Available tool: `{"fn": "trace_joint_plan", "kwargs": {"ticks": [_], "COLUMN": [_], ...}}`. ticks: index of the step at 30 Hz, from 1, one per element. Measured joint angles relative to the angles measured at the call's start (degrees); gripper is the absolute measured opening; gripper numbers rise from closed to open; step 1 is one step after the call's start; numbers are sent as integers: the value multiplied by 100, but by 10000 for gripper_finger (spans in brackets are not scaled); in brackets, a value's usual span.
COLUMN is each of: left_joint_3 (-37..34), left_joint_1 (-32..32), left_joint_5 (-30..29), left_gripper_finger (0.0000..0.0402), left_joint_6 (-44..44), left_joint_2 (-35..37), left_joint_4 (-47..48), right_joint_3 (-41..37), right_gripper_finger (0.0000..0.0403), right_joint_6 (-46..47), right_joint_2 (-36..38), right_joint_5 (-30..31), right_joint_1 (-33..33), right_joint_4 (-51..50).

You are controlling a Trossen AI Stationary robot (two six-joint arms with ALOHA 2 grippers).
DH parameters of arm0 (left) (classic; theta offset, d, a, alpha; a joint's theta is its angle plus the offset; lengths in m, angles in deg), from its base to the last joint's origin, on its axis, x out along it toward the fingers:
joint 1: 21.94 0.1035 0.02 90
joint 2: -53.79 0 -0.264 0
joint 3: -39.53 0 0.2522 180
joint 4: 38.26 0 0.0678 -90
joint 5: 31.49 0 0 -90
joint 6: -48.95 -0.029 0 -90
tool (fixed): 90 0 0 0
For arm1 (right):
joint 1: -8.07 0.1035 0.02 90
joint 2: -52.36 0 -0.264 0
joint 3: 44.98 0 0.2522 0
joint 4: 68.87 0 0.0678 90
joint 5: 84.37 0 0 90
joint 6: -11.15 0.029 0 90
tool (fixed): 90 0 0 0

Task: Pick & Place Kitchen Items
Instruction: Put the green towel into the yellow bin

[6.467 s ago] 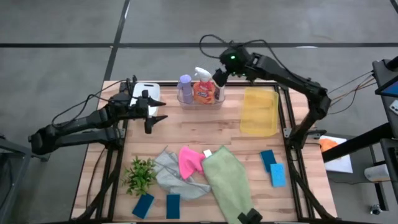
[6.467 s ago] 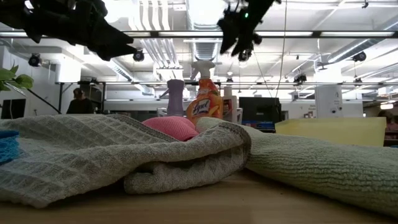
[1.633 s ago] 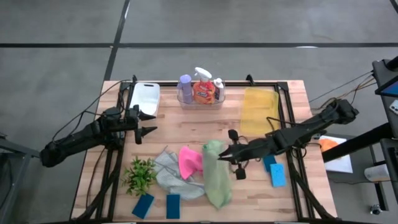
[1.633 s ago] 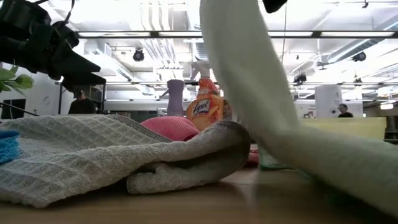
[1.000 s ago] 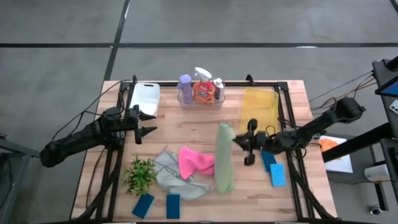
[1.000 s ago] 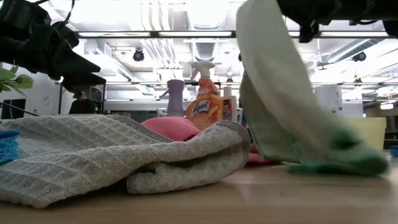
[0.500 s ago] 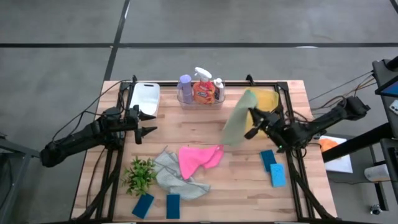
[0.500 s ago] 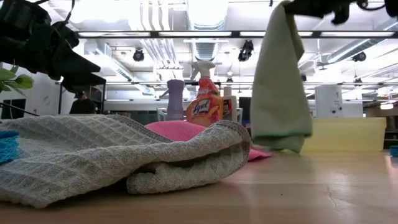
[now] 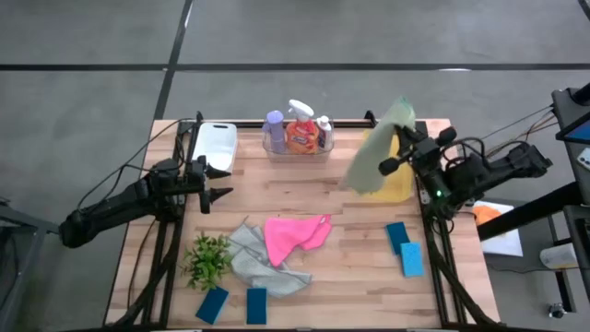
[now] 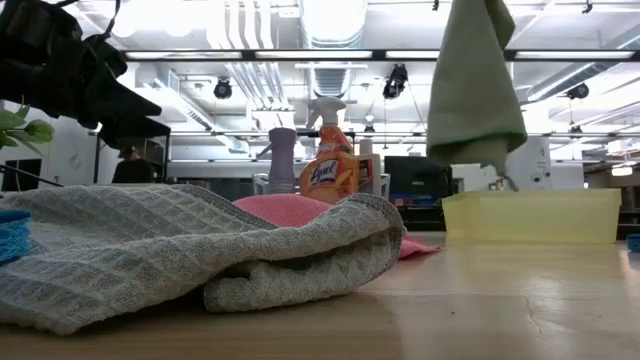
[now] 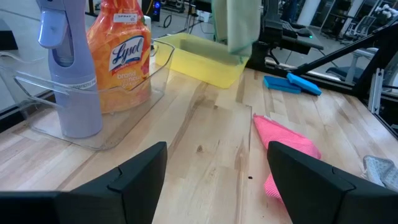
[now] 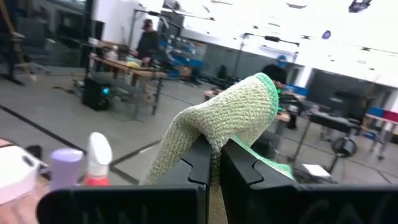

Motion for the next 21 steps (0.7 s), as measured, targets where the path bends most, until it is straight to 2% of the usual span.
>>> {"fn": "trace_joint_plan", "kwargs": {"ticks": [4,9,14,21], "left_joint_3": [0,0,0,0], "left_joint_1": [-2,0,0,0], "left_joint_5": [0,0,0,-2], "left_gripper_finger": [287,287,287,287], "left_joint_6": [0,0,0,0], "left_joint_2": [0,0,0,0], "left_joint_4": [0,0,0,0], "right_joint_3": [-60,-495,-1098,-1953], "right_gripper_finger": [18,18,18,18], "right_joint_6": [11,244,881,2050], "right_joint_2": [70,7,-187,-596], "right_joint_5": [53,131,426,792], "right_joint_1": [-271,-798,-1280,-1352], "right_joint_4": [-52,-73,-78,-80]}}
